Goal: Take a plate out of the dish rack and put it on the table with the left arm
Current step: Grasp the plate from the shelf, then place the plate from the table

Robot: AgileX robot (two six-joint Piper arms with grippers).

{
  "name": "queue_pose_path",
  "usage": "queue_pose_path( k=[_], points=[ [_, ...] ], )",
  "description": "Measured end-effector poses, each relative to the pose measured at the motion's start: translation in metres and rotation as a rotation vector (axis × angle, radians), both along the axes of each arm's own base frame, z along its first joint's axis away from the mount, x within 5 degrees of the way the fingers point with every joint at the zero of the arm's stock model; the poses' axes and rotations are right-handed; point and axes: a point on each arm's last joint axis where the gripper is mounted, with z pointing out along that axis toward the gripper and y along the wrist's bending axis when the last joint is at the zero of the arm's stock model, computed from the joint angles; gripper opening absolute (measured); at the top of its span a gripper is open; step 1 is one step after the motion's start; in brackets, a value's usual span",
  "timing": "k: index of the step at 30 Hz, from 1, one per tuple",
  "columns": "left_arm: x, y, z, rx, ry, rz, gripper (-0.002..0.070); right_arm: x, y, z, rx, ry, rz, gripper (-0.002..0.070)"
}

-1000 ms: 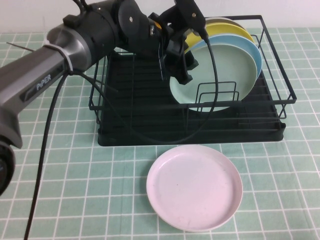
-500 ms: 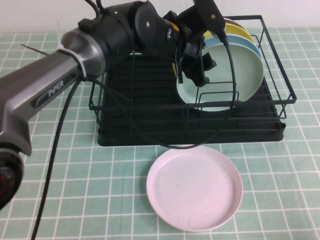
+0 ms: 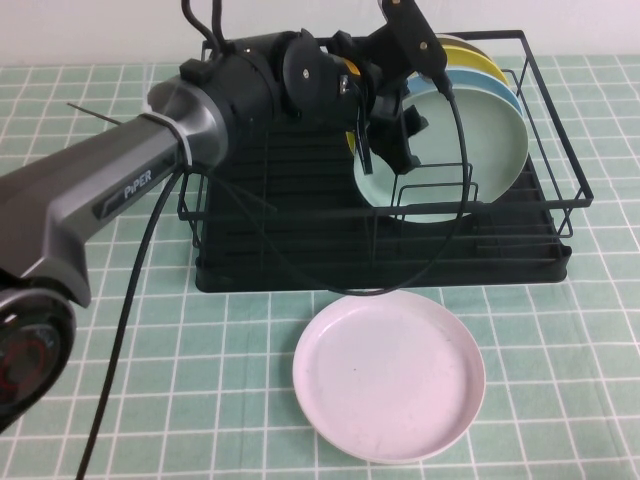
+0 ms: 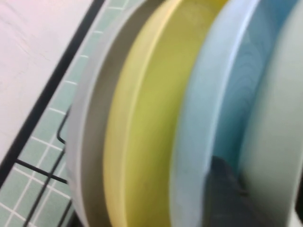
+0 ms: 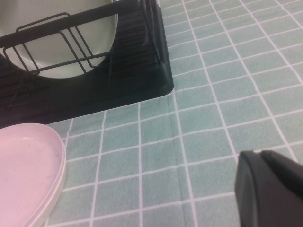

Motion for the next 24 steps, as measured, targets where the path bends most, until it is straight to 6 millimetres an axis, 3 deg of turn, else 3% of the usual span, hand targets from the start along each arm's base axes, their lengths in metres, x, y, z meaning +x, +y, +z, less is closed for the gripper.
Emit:
queue_pose_path(
  k=[4,6,11,14,19,24],
  points=[
    [0.002,0.0,0.001,-0.01,-0.016,0.008,0.0092,0.0,0.0,0.0,0.0,0.0,0.0,-0.002],
    [0.002,0.0,0.001,-0.011,-0.017,0.008,0.0048,0.0,0.0,0.0,0.0,0.0,0.0,-0.002],
    [-0.003,0.003,0.014,-0.004,-0.043,0.001,0.0045,0.0,0.0,0.0,0.0,0.0,0.0,-0.002],
    [-0.012,0.011,0.04,-0.01,-0.087,0.006,0.0045,0.0,0.0,0.0,0.0,0.0,0.0,-0.002],
    [-0.04,0.037,0.102,-0.046,-0.132,0.066,0.0045,0.0,0.0,0.0,0.0,0.0,0.0,-0.002],
    [-0.071,0.078,0.141,-0.077,0.022,0.198,0.0045,0.0,0.0,0.0,0.0,0.0,0.0,-0.002]
  ],
)
